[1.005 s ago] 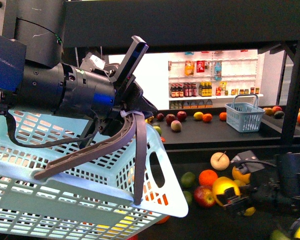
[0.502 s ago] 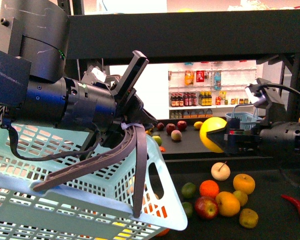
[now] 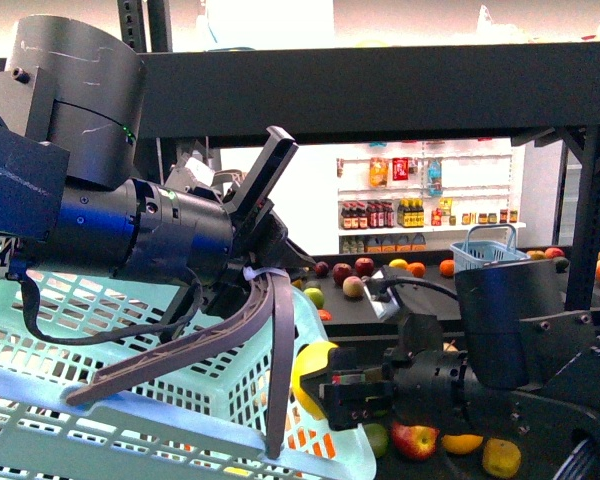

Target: Pick lemon from shelf

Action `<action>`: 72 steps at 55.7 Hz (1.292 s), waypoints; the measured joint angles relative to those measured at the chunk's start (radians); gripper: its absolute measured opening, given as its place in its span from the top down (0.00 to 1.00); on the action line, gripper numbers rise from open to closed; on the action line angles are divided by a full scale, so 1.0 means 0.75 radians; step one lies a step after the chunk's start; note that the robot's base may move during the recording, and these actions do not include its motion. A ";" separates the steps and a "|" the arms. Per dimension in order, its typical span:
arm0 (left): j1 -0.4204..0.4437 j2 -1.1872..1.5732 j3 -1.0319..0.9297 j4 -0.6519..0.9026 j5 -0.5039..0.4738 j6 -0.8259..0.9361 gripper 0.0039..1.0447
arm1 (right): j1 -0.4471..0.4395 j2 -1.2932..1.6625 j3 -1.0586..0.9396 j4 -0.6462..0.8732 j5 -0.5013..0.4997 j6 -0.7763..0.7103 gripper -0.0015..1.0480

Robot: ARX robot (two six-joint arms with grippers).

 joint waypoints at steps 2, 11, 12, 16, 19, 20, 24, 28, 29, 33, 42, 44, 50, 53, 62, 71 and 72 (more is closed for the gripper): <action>0.000 0.000 0.000 0.000 0.002 0.000 0.92 | 0.009 0.013 0.015 0.000 0.000 0.004 0.32; 0.000 0.000 0.000 0.000 0.002 -0.001 0.92 | 0.037 0.033 0.046 -0.033 0.035 0.006 0.32; 0.000 0.000 0.000 0.000 0.002 -0.001 0.92 | 0.041 0.033 0.047 -0.040 0.046 0.002 0.30; 0.000 0.000 0.000 0.000 0.002 0.000 0.92 | 0.046 0.033 0.048 -0.037 0.043 0.005 0.21; 0.000 0.000 0.000 0.000 0.002 0.001 0.92 | 0.045 0.032 0.048 -0.036 0.047 0.005 0.13; 0.000 0.000 0.000 0.000 0.002 0.000 0.92 | 0.045 0.030 0.048 -0.035 0.051 0.006 0.12; 0.000 0.000 0.000 0.000 0.003 -0.002 0.92 | 0.027 0.014 0.048 -0.034 0.071 0.021 0.07; 0.000 0.001 0.000 0.000 0.002 -0.011 0.92 | -0.020 -0.043 0.034 -0.033 0.124 0.028 0.07; 0.000 0.001 0.000 0.000 0.001 -0.011 0.92 | -0.035 -0.066 0.025 -0.033 0.146 0.028 0.07; 0.000 0.001 0.000 0.000 -0.001 -0.007 0.92 | -0.118 -0.222 -0.049 -0.035 0.248 0.027 0.07; 0.000 0.001 0.000 0.000 0.000 -0.011 0.92 | -0.230 -0.523 -0.235 -0.101 0.425 -0.036 0.07; 0.000 0.001 0.000 0.000 0.001 -0.010 0.92 | -0.249 -0.595 -0.294 -0.107 0.462 -0.058 0.07; 0.000 0.001 0.000 0.000 0.004 -0.010 0.92 | -0.302 -0.877 -0.529 -0.169 0.566 -0.119 0.07; 0.000 0.001 0.000 0.000 0.003 -0.012 0.92 | -0.331 -1.109 -0.703 -0.251 0.630 -0.154 0.07; 0.000 0.001 0.000 0.000 0.001 -0.011 0.92 | -0.347 -1.821 -1.077 -0.565 0.737 -0.278 0.07; 0.000 0.001 0.000 0.000 0.002 -0.011 0.92 | -0.367 -2.220 -1.255 -0.696 0.629 -0.278 0.17; 0.000 0.001 0.000 0.000 0.002 -0.011 0.92 | -0.367 -2.274 -1.277 -0.715 0.588 -0.274 0.20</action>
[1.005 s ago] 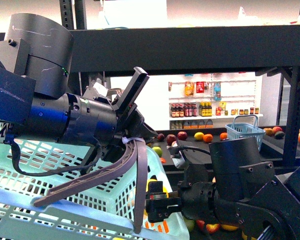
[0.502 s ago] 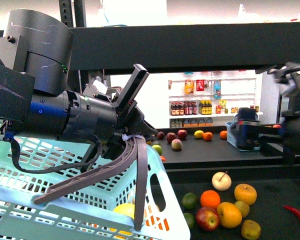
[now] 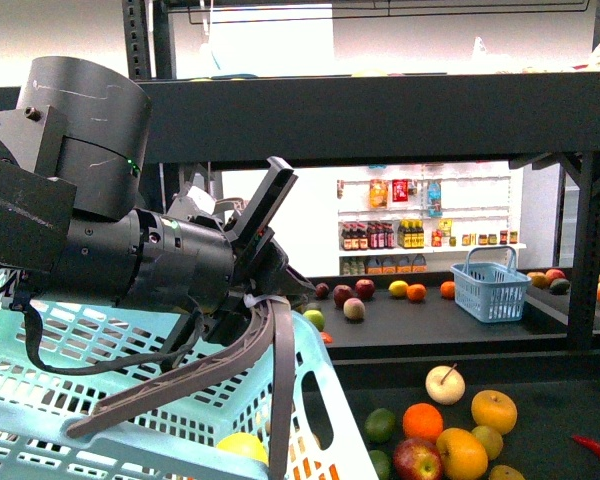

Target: Pick lemon from shelf

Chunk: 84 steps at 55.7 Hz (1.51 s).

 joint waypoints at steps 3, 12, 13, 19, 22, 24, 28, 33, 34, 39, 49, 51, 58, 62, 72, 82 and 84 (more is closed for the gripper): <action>-0.001 0.001 0.000 0.000 0.001 -0.001 0.92 | 0.001 -0.175 -0.054 -0.127 -0.060 0.004 0.30; 0.000 0.001 0.000 0.000 -0.003 -0.001 0.92 | -0.002 -0.449 -0.154 -0.245 -0.062 0.009 0.56; 0.000 0.000 0.000 0.000 -0.003 -0.001 0.92 | -0.002 -0.453 -0.155 -0.245 -0.062 0.009 0.58; 0.000 0.000 0.000 0.000 0.000 0.001 0.92 | -0.002 -0.471 -0.173 -0.245 -0.062 0.009 0.74; 0.000 0.000 0.000 0.000 0.000 -0.001 0.92 | -0.002 -0.478 -0.181 -0.245 -0.062 0.009 0.84; 0.000 0.001 0.000 0.000 -0.001 0.000 0.92 | -0.002 -0.485 -0.188 -0.244 -0.062 0.009 0.93; 0.000 0.001 0.000 0.000 -0.001 0.000 0.92 | -0.002 -0.491 -0.196 -0.244 -0.062 0.012 0.97; 0.000 0.001 0.000 0.000 0.000 -0.001 0.92 | -0.002 -0.521 -0.221 -0.239 -0.062 0.012 0.97; 0.000 0.000 0.000 0.000 0.001 0.000 0.92 | -0.002 -0.536 -0.239 -0.238 -0.061 0.013 0.97; 0.000 0.001 0.000 0.000 0.000 0.001 0.92 | -0.002 -0.545 -0.243 -0.237 -0.062 0.013 0.97; 0.000 0.001 0.000 0.000 0.001 0.000 0.92 | -0.002 -0.549 -0.243 -0.237 -0.062 0.013 0.97; 0.000 0.000 0.000 0.000 0.001 0.000 0.92 | -0.002 -0.549 -0.243 -0.237 -0.062 0.013 0.97; 0.000 0.000 0.000 0.000 0.000 -0.001 0.92 | -0.002 -0.549 -0.243 -0.237 -0.062 0.012 0.97; 0.000 0.001 0.000 0.000 0.001 0.000 0.92 | -0.002 -0.549 -0.243 -0.237 -0.062 0.013 0.86; 0.000 0.001 0.000 0.000 0.001 0.000 0.92 | -0.002 -0.549 -0.243 -0.237 -0.062 0.013 0.58; 0.000 0.001 0.000 0.000 0.000 0.000 0.92 | -0.002 -0.549 -0.243 -0.237 -0.062 0.013 0.31; 0.000 0.001 0.000 0.000 0.001 0.000 0.92 | -0.002 -0.549 -0.243 -0.237 -0.062 0.013 0.25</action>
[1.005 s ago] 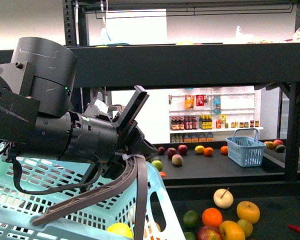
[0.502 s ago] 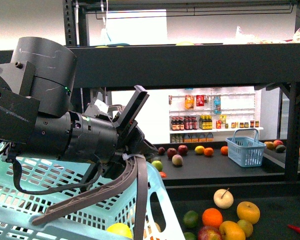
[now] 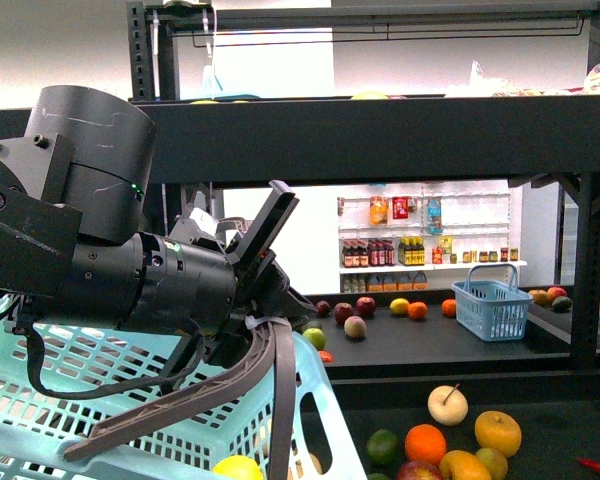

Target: Pick lemon from shelf

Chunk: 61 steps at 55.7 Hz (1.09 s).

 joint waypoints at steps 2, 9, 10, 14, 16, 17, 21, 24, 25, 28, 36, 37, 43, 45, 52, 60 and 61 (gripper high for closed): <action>0.000 -0.001 0.000 0.000 0.000 0.000 0.92 | 0.000 0.000 0.000 0.000 0.000 0.000 0.20; 0.000 0.000 0.000 0.000 0.000 0.000 0.92 | 0.000 0.000 0.000 0.000 0.000 0.002 0.06; 0.000 -0.001 0.000 0.000 0.000 0.000 0.92 | 0.000 0.000 0.000 0.000 0.000 0.002 0.07; -0.001 -0.001 -0.001 0.008 -0.017 -0.006 0.92 | 0.000 0.000 0.000 0.000 0.000 0.002 0.07; -0.005 0.000 -0.009 0.055 -0.073 -0.038 0.92 | 0.000 0.000 0.000 0.000 0.000 0.002 0.07; -0.007 -0.001 -0.015 0.089 -0.116 -0.058 0.92 | 0.000 0.000 0.000 0.000 0.000 0.002 0.07; -0.013 -0.001 -0.025 0.155 -0.227 -0.122 0.92 | 0.000 -0.001 0.000 0.000 -0.001 0.002 0.07; -0.006 -0.001 -0.025 0.187 -0.258 -0.142 0.92 | 0.000 -0.001 0.000 0.000 0.000 0.002 0.07; -0.001 -0.001 -0.025 0.197 -0.266 -0.147 0.92 | 0.000 -0.001 0.000 0.000 0.000 0.002 0.07; 0.012 -0.001 -0.027 0.221 -0.298 -0.166 0.92 | 0.000 -0.001 0.000 0.000 0.000 0.002 0.07; 0.081 -0.004 -0.057 0.337 -0.413 -0.292 0.92 | 0.000 -0.001 0.000 0.000 0.000 0.002 0.07; 0.096 -0.005 -0.063 0.356 -0.431 -0.315 0.92 | 0.000 -0.001 0.000 0.000 0.000 0.002 0.07; 0.169 -0.015 -0.087 0.451 -0.512 -0.418 0.92 | 0.000 -0.001 0.000 0.000 0.000 0.002 0.07; 0.196 -0.021 -0.098 0.487 -0.538 -0.456 0.92 | 0.000 -0.001 0.000 0.000 0.000 0.002 0.07; 0.308 -0.046 -0.150 0.623 -0.637 -0.608 0.93 | 0.000 -0.001 0.000 0.000 0.000 0.002 0.07; 0.459 -0.054 -0.210 0.801 -0.733 -0.757 0.93 | 0.000 -0.002 0.000 0.000 0.000 0.002 0.07; 0.483 -0.054 -0.216 0.821 -0.740 -0.777 0.93 | 0.000 -0.002 0.000 0.000 0.000 0.002 0.07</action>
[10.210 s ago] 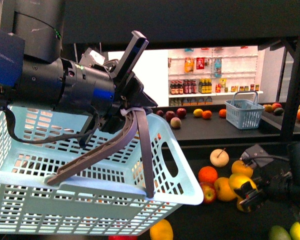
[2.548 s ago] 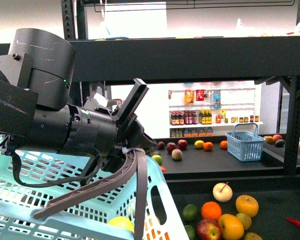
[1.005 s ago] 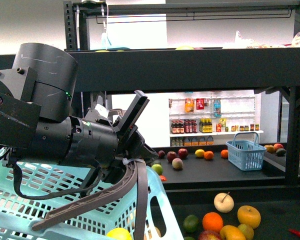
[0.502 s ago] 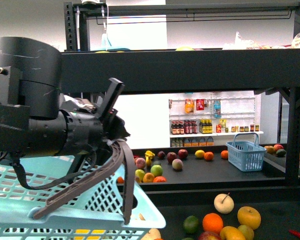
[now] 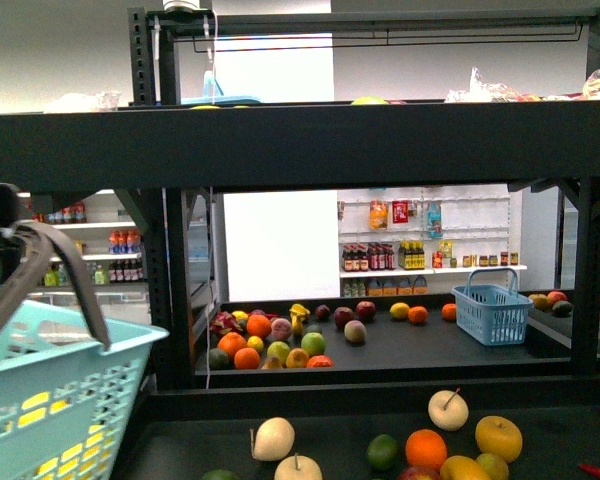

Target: Pick lemon from shelf

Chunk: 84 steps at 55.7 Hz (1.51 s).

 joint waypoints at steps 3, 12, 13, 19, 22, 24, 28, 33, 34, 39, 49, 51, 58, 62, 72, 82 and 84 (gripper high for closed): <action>0.068 0.000 -0.014 0.049 -0.008 -0.050 0.93 | 0.000 0.000 0.000 0.000 0.000 0.000 0.07; 0.203 0.010 -0.046 0.173 -0.013 -0.119 0.93 | 0.000 0.000 0.000 0.000 0.000 0.000 0.07; 0.218 0.012 -0.051 0.192 -0.013 -0.124 0.93 | 0.000 0.000 0.000 0.000 0.000 0.000 0.07; 0.281 0.048 -0.074 0.314 -0.013 -0.175 0.93 | 0.000 0.000 0.000 0.000 0.000 0.000 0.07; 0.310 0.074 -0.080 0.370 -0.014 -0.198 0.93 | 0.000 0.000 0.000 0.000 0.000 0.000 0.07; 0.326 0.091 -0.084 0.400 -0.013 -0.209 0.93 | 0.000 0.000 0.000 0.000 0.000 0.000 0.07; 0.369 0.149 -0.093 0.487 0.004 -0.248 0.93 | 0.000 0.000 0.000 0.000 0.000 0.000 0.07; 0.419 0.226 -0.093 0.551 0.050 -0.279 0.93 | 0.000 0.000 0.000 0.000 0.000 0.000 0.07; 0.425 0.235 -0.093 0.559 0.063 -0.281 0.93 | 0.000 0.000 0.000 0.000 0.000 0.000 0.07; 0.451 0.280 -0.092 0.600 0.118 -0.286 0.94 | 0.000 0.000 0.000 -0.001 0.000 0.000 0.07; 0.492 0.352 -0.074 0.655 0.168 -0.296 0.94 | 0.000 0.000 0.000 0.000 0.000 0.000 0.07; 0.499 0.364 -0.074 0.673 0.175 -0.298 0.94 | 0.000 0.000 0.000 0.000 0.000 0.000 0.07; 0.514 0.393 -0.074 0.716 0.185 -0.306 0.94 | 0.000 0.000 0.000 0.000 0.000 0.000 0.07; 0.515 0.401 -0.074 0.729 0.188 -0.318 0.94 | 0.000 0.000 0.000 0.000 0.000 0.000 0.07; 0.516 0.403 -0.078 0.735 0.183 -0.321 0.81 | 0.000 0.000 0.000 0.000 0.000 0.000 0.07; 0.516 0.402 -0.078 0.742 0.178 -0.321 0.50 | 0.000 0.000 0.000 -0.001 0.000 0.000 0.07; 0.516 0.402 -0.078 0.742 0.178 -0.321 0.43 | 0.000 0.000 0.000 0.000 0.000 0.000 0.07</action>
